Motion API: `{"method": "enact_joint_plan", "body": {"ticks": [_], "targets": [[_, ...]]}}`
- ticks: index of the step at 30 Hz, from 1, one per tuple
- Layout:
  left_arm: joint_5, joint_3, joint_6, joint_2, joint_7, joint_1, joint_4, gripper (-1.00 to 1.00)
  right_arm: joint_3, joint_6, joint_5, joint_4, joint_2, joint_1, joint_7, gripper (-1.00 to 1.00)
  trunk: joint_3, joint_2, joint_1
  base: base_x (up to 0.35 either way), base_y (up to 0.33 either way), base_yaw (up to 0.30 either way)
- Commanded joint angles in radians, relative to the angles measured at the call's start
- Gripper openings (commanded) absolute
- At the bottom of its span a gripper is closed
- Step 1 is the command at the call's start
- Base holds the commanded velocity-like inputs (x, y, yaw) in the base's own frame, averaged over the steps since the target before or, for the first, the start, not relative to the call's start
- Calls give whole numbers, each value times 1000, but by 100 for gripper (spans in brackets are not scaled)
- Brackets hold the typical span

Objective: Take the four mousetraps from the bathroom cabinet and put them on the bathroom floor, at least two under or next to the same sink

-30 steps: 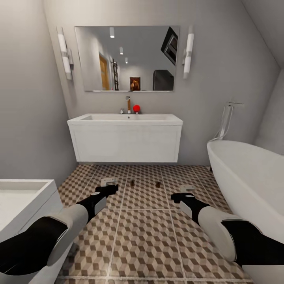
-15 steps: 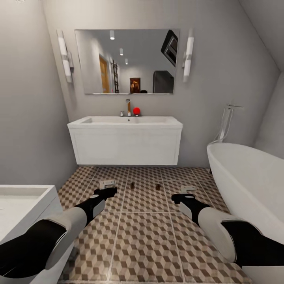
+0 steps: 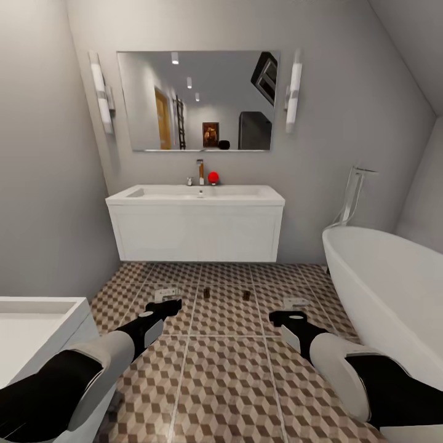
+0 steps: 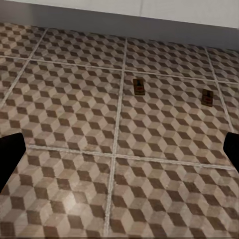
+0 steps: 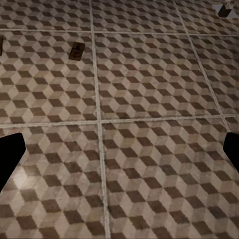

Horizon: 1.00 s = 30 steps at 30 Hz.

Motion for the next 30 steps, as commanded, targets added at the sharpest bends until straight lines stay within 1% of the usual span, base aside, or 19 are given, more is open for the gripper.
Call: {"method": "enact_joint_plan", "body": {"ticks": [1, 7, 19, 30], "targets": [[7, -9, -3, 0, 3, 4, 1, 100, 2, -5, 0, 2, 0, 4, -4, 100, 2, 7, -4, 0, 0, 0], [6, -9, -3, 0, 2, 25, 1, 100, 2, -22, 0, 2, 0, 34, -4, 100, 21, 49, -27, 0, 0, 0], [7, -8, -2, 1, 3, 56, 1, 100, 2, -27, 1, 3, -1, 87, -3, 100, 59, 133, -73, 0, 0, 0], [8, -8, -2, 7, 4, 111, 1, 100, 2, -27, 1, 2, -1, 162, 0, 100, 93, 210, -115, 0, 0, 0]]}}
